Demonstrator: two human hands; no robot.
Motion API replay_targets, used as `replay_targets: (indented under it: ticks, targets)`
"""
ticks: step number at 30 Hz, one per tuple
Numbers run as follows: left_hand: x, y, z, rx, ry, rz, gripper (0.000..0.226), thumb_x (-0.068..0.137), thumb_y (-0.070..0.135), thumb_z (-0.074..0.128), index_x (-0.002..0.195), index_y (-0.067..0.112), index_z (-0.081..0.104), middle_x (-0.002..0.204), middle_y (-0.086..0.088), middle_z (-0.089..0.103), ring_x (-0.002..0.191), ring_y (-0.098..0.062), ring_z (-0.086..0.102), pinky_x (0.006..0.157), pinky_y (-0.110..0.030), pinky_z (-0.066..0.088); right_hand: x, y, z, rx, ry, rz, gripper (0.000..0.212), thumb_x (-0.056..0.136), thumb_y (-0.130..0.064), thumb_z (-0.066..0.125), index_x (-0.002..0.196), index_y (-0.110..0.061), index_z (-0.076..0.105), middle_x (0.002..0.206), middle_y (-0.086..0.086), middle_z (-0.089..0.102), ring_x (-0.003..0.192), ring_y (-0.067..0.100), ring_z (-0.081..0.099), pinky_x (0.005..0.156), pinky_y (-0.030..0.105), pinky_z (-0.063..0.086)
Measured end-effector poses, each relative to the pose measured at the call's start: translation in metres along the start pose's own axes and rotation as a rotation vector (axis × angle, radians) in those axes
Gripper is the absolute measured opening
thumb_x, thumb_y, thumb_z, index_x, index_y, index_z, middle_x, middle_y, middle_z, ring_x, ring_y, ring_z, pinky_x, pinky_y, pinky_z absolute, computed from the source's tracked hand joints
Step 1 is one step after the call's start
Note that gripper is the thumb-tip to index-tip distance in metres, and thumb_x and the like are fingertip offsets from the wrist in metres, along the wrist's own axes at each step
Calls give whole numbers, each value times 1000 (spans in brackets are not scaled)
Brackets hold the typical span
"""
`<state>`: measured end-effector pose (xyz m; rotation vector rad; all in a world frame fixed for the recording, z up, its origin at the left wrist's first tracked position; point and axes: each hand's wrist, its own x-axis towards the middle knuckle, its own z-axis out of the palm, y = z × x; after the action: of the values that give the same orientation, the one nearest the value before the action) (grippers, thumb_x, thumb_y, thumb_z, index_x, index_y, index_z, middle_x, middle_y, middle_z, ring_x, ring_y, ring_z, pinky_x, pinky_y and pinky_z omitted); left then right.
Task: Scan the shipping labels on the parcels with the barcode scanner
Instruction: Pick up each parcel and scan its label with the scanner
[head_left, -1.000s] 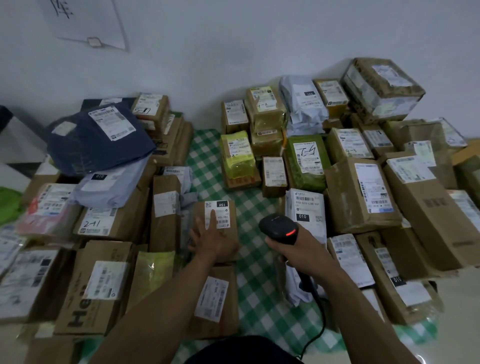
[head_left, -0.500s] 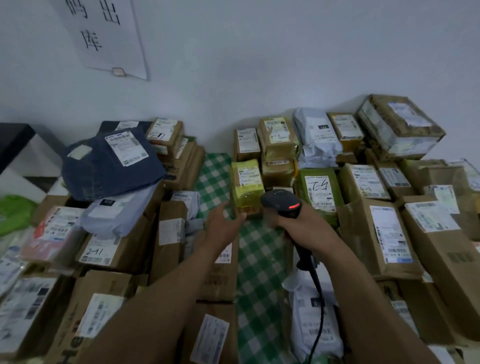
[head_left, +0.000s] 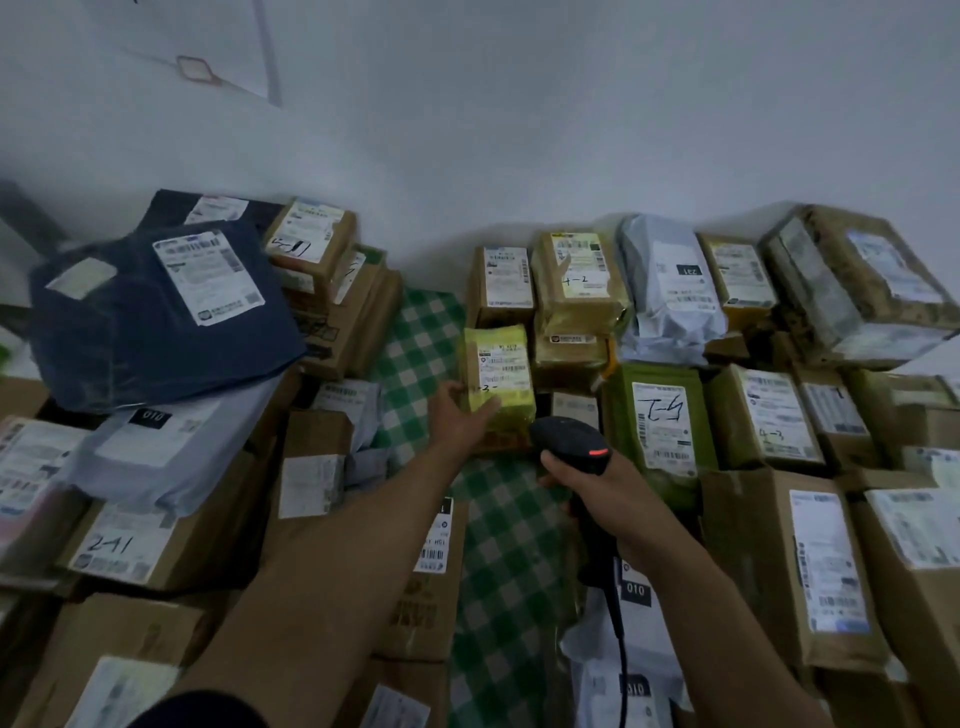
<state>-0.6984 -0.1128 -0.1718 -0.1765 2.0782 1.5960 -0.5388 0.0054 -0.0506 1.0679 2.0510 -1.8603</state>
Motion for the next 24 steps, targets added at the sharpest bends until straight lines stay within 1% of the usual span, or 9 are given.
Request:
replay_targets:
  ticks: [2, 4, 6, 11, 13, 15, 19, 22, 24]
  targets:
    - [-1, -6, -1, -36, -19, -13, 72, 82, 27, 87, 136, 21, 41, 142, -3, 52, 119, -19, 57, 89, -33, 56, 4, 0, 1, 12, 1, 12, 27, 93, -35, 77, 118, -35, 68, 95, 1, 80, 80, 19, 69, 75, 36, 56]
    - [-1, -10, -5, -100, -108, -13, 106, 74, 18, 92, 154, 24, 23, 147, 0, 45, 131, -19, 49, 105, -42, 51, 5, 0, 4, 30, -2, 18, 24, 93, -33, 76, 116, -35, 68, 96, 3, 80, 79, 18, 67, 73, 34, 55]
    - [-1, -13, -10, -143, -225, 8, 133, 69, 11, 95, 162, 34, 3, 155, -1, 42, 140, -19, 45, 112, -49, 47, 5, 0, 5, 51, 2, 18, 26, 93, -32, 77, 118, -33, 68, 98, 5, 79, 82, 20, 68, 74, 36, 56]
    - [-5, -14, -16, -131, -322, 40, 146, 59, 13, 99, 163, 40, -1, 160, -2, 42, 140, -19, 47, 111, -53, 48, -1, 0, 5, 80, 25, 21, 32, 92, -31, 77, 123, -30, 67, 99, 7, 79, 84, 21, 69, 75, 36, 56]
    - [-9, -13, -16, -142, -330, 37, 146, 53, 20, 99, 161, 45, 4, 159, -3, 44, 140, -21, 49, 110, -54, 48, -8, -2, 3, 98, 44, 13, 32, 92, -31, 78, 122, -28, 68, 100, 9, 79, 75, 17, 66, 70, 32, 55]
    - [-24, -8, -20, -155, -330, 53, 134, 62, 17, 96, 160, 47, 11, 155, -1, 48, 135, -20, 54, 108, -51, 51, -16, -5, 2, 107, 68, -15, 34, 91, -31, 79, 122, -24, 69, 102, 11, 78, 74, 15, 66, 69, 31, 55]
    - [-76, 3, -31, -196, -307, 122, 114, 79, 8, 87, 161, 46, 17, 137, 15, 54, 116, 4, 57, 91, -28, 58, -35, -7, 0, 35, 178, -142, 41, 88, -40, 81, 125, -33, 65, 105, -5, 75, 92, 15, 72, 82, 34, 59]
    - [-114, -4, -37, -210, -283, 163, 110, 80, 17, 88, 159, 49, 19, 135, 17, 56, 109, 11, 61, 86, -22, 59, -54, -9, 4, 35, 190, -206, 40, 89, -37, 80, 125, -32, 63, 102, -1, 75, 77, 11, 73, 63, 20, 57]
    - [-136, -8, -43, -210, -279, 179, 110, 77, 25, 91, 154, 58, 21, 144, 9, 58, 119, -1, 63, 94, -30, 59, -70, -10, 8, 45, 179, -216, 40, 90, -34, 80, 125, -34, 62, 105, -4, 73, 81, 10, 73, 59, 15, 53]
